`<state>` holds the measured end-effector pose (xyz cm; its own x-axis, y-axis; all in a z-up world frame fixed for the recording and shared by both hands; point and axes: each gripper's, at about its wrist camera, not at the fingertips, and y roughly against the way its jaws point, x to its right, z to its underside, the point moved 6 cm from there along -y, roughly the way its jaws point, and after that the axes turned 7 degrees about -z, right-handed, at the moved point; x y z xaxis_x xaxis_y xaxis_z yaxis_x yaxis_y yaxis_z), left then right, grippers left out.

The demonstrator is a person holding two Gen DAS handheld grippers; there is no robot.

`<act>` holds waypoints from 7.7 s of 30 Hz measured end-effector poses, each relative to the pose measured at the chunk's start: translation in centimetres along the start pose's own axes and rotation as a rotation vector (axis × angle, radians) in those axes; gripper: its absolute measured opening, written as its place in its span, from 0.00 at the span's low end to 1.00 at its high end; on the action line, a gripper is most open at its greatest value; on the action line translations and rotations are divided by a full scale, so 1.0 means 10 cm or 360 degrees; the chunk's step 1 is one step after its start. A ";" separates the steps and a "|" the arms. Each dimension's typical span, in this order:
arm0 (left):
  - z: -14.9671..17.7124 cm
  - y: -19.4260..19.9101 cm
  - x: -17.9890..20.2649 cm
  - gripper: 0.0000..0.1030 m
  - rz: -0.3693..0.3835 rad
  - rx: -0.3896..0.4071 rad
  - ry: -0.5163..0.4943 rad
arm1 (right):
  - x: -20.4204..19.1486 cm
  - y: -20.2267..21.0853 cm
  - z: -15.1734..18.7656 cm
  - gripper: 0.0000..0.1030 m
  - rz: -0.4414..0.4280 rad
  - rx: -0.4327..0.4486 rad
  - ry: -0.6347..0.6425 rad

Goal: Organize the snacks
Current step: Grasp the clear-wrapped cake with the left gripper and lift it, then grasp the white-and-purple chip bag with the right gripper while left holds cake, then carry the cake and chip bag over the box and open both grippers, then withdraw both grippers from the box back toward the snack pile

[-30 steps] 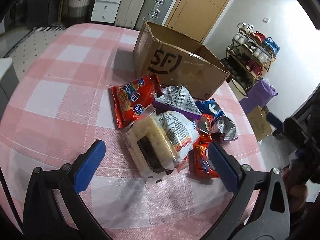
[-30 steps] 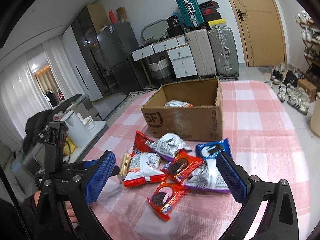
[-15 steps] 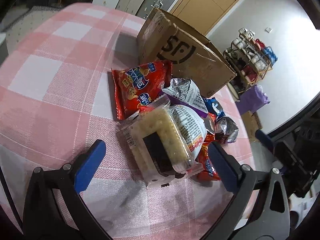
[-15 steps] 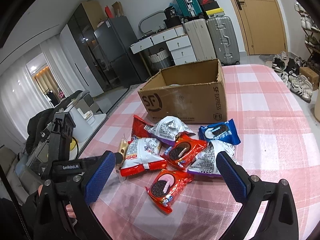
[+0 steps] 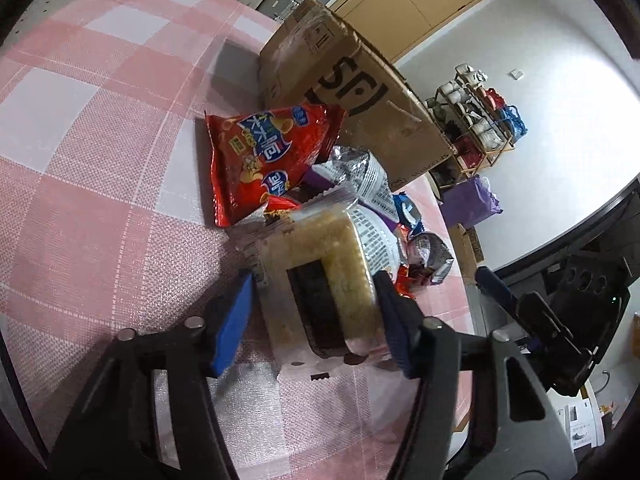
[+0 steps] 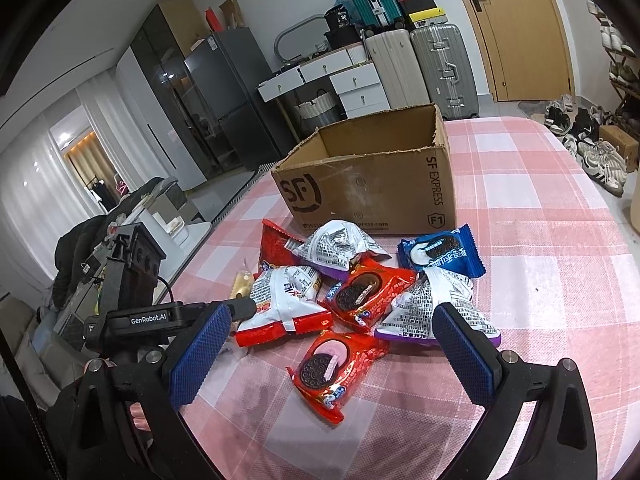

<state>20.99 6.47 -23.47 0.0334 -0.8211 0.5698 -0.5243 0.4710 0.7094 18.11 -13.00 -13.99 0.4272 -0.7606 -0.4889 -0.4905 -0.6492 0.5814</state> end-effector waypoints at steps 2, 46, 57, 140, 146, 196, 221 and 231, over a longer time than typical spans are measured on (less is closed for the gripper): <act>0.01 0.01 -0.01 0.53 0.0009 0.0009 0.0025 | 0.00 0.00 0.01 0.99 0.0001 -0.0004 -0.0004; 0.09 0.38 -0.41 0.14 -0.0164 -0.0061 0.0075 | 0.04 -0.01 0.05 0.99 0.0009 -0.0006 -0.0014; 0.09 0.53 -0.34 0.11 -0.0144 -0.0030 0.0060 | 0.23 0.02 0.03 0.99 0.0104 -0.0003 -0.0047; -0.37 1.35 0.77 0.11 -0.0234 0.0292 -0.0425 | -0.41 0.26 -0.63 0.55 -0.0165 0.0092 0.0195; -0.62 1.37 1.02 0.11 -0.0207 0.0300 -0.0505 | -0.48 0.31 -0.96 0.55 -0.0179 0.0143 0.0222; -2.51 -0.31 1.33 0.56 -0.0399 0.0122 -0.0438 | 0.65 -1.17 -2.29 0.72 0.0135 0.0022 0.0169; -1.85 0.57 1.56 0.79 -0.0440 0.0300 -0.0587 | 0.01 -0.21 -1.97 0.92 0.0110 0.0215 0.0293; -1.47 0.83 1.60 0.83 -0.0405 0.0300 -0.0628 | -0.14 0.03 -1.61 0.94 0.0128 0.0203 0.0348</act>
<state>29.67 1.97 -2.39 -0.1249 -0.9787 0.1627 -0.6870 0.2036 0.6975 29.57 -11.99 -2.65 0.5303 -0.7989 -0.2839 -0.6154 -0.5930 0.5192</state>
